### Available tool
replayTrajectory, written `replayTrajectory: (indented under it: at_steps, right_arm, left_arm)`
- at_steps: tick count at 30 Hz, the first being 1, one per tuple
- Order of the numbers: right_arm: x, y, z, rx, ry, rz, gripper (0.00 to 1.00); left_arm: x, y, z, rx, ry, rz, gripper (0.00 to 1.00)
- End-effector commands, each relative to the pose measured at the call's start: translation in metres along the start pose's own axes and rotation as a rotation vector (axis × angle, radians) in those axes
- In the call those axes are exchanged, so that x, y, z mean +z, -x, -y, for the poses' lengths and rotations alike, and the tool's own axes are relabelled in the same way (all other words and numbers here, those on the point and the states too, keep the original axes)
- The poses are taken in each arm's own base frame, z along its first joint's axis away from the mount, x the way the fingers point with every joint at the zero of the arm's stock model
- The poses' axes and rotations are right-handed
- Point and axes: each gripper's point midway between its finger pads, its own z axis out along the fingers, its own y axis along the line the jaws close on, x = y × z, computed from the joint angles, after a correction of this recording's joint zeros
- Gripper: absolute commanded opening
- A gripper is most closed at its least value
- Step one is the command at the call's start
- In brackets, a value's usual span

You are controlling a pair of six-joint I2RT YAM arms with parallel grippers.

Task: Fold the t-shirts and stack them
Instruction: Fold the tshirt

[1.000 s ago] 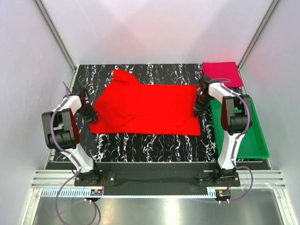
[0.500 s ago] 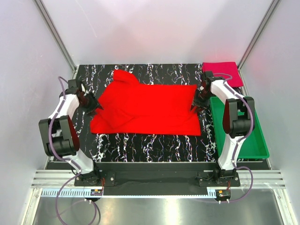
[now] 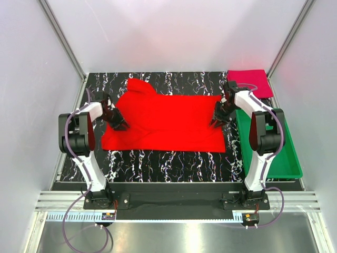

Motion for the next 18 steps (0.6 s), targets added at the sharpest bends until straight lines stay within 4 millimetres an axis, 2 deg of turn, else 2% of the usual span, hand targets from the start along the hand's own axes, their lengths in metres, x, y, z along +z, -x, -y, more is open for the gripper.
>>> replayTrajectory:
  at_steps: [1, 4, 5, 7, 8, 9, 11, 12, 14, 18]
  right_arm:
    - [-0.01, -0.008, -0.003, -0.041, 0.016, 0.015, 0.35]
    - [-0.008, -0.019, 0.005, -0.041, -0.001, -0.004, 0.36]
    - [-0.004, -0.025, 0.01, -0.037, -0.012, -0.02, 0.36]
    - [-0.004, -0.029, 0.014, -0.035, -0.022, -0.021, 0.36]
    - [-0.002, -0.033, 0.016, -0.034, -0.026, -0.031, 0.36]
    - [-0.002, -0.034, 0.016, -0.03, -0.023, -0.033, 0.36]
    - [-0.001, -0.034, 0.015, -0.033, -0.016, -0.031, 0.36]
    - [-0.001, -0.035, 0.014, -0.032, -0.012, -0.033, 0.36]
    - [0.001, -0.033, 0.012, -0.035, -0.006, -0.033, 0.36]
    - [0.01, -0.034, 0.009, -0.043, -0.006, -0.047, 0.36]
  left_arm:
    - [0.0, 0.029, -0.027, -0.049, 0.067, 0.072, 0.34]
    - [-0.015, 0.044, -0.017, -0.034, 0.037, 0.118, 0.35]
    - [-0.022, 0.045, -0.011, -0.028, 0.021, 0.127, 0.4]
    - [-0.042, 0.042, 0.014, -0.018, -0.052, 0.155, 0.44]
    - [-0.048, 0.038, 0.022, -0.017, -0.07, 0.159, 0.49]
    - [-0.062, 0.032, 0.038, 0.011, -0.107, 0.18, 0.52]
    - [-0.068, 0.023, 0.047, 0.012, -0.123, 0.184, 0.54]
    - [-0.069, 0.015, 0.054, 0.026, -0.133, 0.175, 0.53]
    - [-0.065, 0.004, 0.057, 0.012, -0.136, 0.154, 0.51]
    - [-0.034, -0.016, 0.045, -0.069, -0.108, 0.063, 0.46]
